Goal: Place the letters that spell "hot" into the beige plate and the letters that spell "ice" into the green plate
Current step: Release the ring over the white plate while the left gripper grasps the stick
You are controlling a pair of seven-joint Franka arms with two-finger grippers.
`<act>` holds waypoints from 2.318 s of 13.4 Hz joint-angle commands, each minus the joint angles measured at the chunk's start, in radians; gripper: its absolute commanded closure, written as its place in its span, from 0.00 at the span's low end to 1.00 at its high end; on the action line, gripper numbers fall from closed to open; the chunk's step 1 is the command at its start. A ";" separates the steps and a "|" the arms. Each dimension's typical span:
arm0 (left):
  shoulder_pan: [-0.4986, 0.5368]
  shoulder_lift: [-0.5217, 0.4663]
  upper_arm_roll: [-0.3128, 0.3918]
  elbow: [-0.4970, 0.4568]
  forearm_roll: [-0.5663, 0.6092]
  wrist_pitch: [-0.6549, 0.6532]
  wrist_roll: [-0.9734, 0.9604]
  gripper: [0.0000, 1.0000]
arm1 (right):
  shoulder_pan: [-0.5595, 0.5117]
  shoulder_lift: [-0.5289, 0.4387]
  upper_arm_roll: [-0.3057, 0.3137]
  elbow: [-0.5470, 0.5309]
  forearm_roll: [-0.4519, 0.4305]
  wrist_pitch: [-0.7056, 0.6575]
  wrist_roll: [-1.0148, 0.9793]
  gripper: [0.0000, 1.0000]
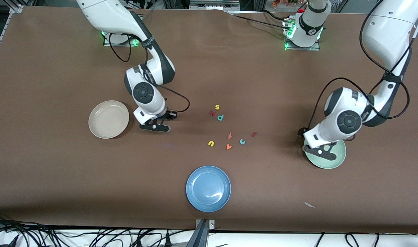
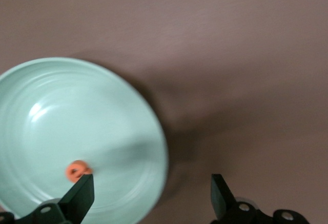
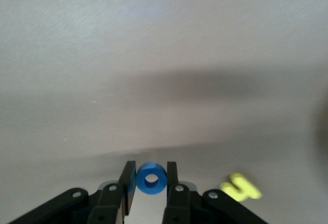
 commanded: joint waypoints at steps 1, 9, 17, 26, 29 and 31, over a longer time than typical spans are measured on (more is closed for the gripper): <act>-0.007 -0.008 -0.071 0.010 -0.023 -0.032 -0.067 0.00 | -0.002 -0.063 -0.068 -0.011 0.010 -0.104 -0.121 0.79; -0.160 0.061 -0.094 0.010 -0.057 0.056 -0.219 0.03 | -0.006 -0.088 -0.324 -0.058 0.015 -0.237 -0.509 0.79; -0.306 0.138 -0.001 0.013 -0.051 0.192 -0.327 0.11 | -0.062 -0.048 -0.332 -0.104 0.015 -0.191 -0.560 0.79; -0.334 0.152 0.015 0.050 -0.051 0.192 -0.367 0.37 | -0.131 0.013 -0.325 -0.103 0.016 -0.139 -0.644 0.70; -0.341 0.163 0.016 0.050 -0.048 0.192 -0.380 0.40 | -0.131 0.007 -0.325 -0.100 0.033 -0.147 -0.643 0.15; -0.352 0.167 0.027 0.069 -0.037 0.192 -0.394 0.44 | -0.129 -0.008 -0.323 -0.092 0.051 -0.164 -0.635 0.05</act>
